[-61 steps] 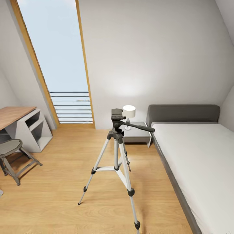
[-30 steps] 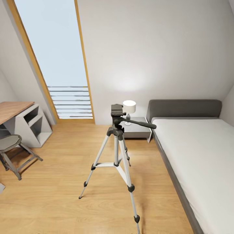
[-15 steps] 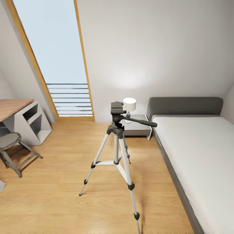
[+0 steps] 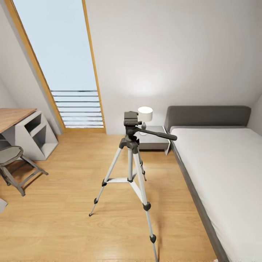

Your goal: Attach the digital camera to the camera tripod in the bedroom.

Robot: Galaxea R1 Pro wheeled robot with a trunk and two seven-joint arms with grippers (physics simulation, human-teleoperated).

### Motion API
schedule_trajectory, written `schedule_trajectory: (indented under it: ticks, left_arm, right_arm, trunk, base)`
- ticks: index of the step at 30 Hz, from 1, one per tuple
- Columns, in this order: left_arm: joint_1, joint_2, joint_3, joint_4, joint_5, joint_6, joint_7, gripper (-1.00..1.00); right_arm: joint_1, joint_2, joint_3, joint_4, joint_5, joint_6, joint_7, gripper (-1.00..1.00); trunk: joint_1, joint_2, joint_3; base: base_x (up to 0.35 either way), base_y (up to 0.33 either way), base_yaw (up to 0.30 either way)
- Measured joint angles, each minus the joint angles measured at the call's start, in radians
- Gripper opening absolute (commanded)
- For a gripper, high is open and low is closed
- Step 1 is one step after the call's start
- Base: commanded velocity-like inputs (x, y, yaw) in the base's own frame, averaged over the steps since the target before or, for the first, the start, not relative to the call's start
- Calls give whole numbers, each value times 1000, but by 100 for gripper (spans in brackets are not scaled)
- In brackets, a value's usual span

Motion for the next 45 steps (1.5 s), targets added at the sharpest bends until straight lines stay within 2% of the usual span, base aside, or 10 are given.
schedule_trajectory:
  ticks: [45]
  left_arm:
    - [0, -1, 0, 1, 0, -1, 0, -100]
  right_arm:
    - [0, -5, 0, 0, 0, -8, 0, 100]
  trunk:
    - [0, 0, -71]
  base:
    - [0, 0, 0]
